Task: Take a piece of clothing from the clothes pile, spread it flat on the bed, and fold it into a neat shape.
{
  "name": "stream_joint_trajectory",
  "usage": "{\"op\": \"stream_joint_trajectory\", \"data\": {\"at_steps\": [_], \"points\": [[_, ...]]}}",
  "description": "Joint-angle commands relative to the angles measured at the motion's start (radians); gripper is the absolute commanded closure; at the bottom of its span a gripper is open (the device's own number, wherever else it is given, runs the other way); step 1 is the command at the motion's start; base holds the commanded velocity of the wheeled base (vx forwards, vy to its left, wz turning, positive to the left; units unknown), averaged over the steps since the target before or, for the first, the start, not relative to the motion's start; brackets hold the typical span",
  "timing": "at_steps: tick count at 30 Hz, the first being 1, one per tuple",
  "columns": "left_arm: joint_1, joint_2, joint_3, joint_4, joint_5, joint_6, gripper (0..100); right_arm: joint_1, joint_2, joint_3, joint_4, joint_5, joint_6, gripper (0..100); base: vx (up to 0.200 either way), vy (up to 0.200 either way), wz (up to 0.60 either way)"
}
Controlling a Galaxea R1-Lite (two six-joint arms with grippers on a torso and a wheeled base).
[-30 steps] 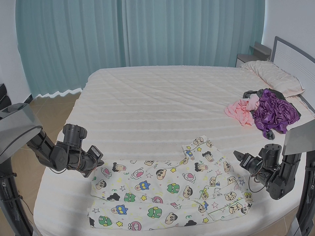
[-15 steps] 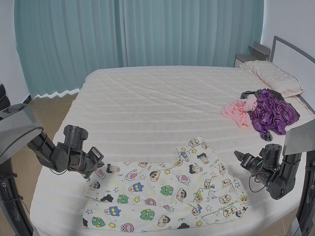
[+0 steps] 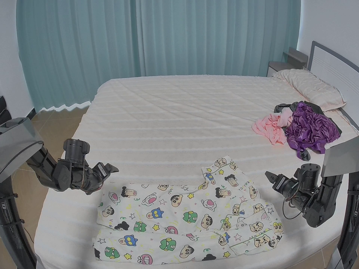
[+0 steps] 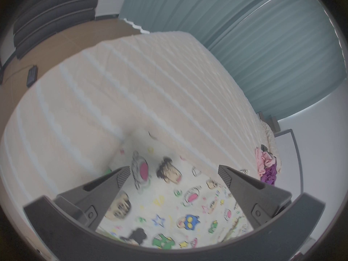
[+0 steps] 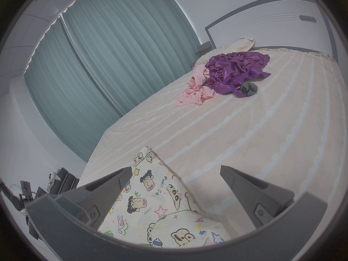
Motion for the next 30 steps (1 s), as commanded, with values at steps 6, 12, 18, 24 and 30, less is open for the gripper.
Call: {"op": "stream_joint_trajectory", "data": {"at_steps": [6, 12, 18, 24, 30], "points": [[0.112, 0.185, -0.165, -0.002, -0.126, 0.351, 0, 0.032, 0.028, -0.01, -0.01, 0.004, -0.002, 0, 0.0, 0.0, 0.0], [0.115, 0.282, -0.251, 0.001, -0.211, 0.486, 0, 0.041, 0.03, -0.007, -0.01, 0.004, 0.0, 0, 0.0, 0.0, 0.0], [0.11, 0.323, -0.305, 0.002, -0.22, 0.492, 0, 0.054, 0.04, -0.012, -0.01, 0.002, -0.002, 0, 0.0, 0.0, 0.0], [0.11, 0.334, -0.315, -0.001, -0.218, 0.494, 0, 0.054, 0.051, -0.015, -0.01, 0.002, -0.002, 0, 0.0, 0.0, 0.0], [0.11, 0.349, -0.315, -0.002, -0.215, 0.494, 0, 0.057, 0.054, -0.016, -0.01, 0.004, -0.002, 0, 0.0, 0.0, 0.0]]}}
